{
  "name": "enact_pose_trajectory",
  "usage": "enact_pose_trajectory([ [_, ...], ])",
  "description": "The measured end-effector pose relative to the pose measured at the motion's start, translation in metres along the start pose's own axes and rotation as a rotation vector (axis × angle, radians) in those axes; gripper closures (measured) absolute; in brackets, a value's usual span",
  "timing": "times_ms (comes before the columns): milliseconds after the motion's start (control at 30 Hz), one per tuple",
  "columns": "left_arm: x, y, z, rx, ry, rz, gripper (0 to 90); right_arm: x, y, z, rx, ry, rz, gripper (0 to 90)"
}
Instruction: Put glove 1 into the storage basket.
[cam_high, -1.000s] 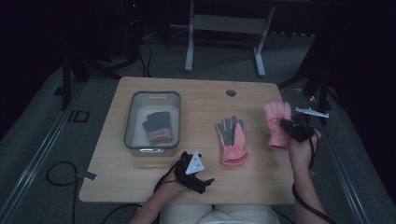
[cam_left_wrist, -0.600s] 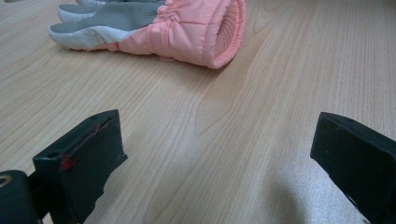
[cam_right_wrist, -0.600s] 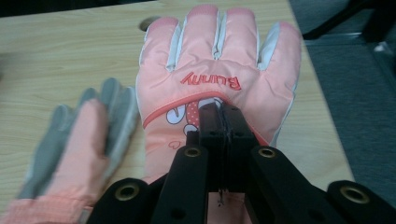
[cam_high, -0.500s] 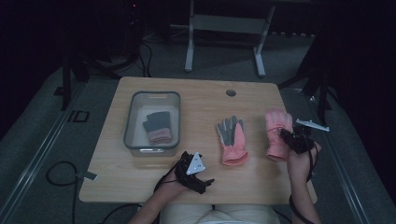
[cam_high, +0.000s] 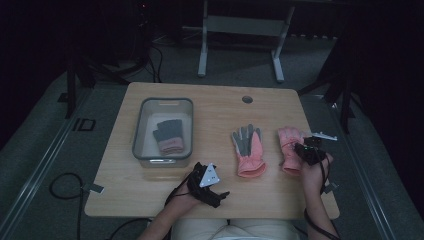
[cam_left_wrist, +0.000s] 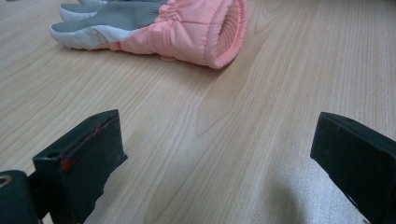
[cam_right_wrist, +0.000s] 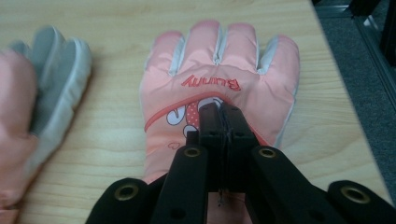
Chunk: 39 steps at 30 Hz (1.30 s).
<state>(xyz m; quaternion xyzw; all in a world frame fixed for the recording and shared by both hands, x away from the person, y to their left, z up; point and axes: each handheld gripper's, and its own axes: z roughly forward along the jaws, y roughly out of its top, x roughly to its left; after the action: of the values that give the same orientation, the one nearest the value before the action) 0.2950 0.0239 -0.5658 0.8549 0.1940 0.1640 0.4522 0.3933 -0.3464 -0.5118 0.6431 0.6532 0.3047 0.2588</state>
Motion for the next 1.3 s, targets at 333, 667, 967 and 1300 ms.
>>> enact_pose_trajectory([
  [333, 0.000, 0.000, 0.000, -0.001, -0.004, -0.002, 2.0, 0.002, -0.002, 0.009, 0.028, 0.013, -0.064, 84.6],
  [667, 0.000, 0.000, 0.000, -0.004, -0.003, -0.003, 2.0, -0.011, 0.017, -0.018, 0.014, 0.138, -0.257, 71.6],
  [967, 0.000, 0.000, 0.000, -0.005, -0.003, -0.002, 2.0, -0.007, 0.015, -0.001, 0.063, 0.106, -0.349, 61.5],
  [1300, -0.001, 0.000, 0.000, -0.002, -0.002, 0.014, 2.0, -0.014, 0.001, 0.021, 0.086, 0.086, -0.368, 66.9],
])
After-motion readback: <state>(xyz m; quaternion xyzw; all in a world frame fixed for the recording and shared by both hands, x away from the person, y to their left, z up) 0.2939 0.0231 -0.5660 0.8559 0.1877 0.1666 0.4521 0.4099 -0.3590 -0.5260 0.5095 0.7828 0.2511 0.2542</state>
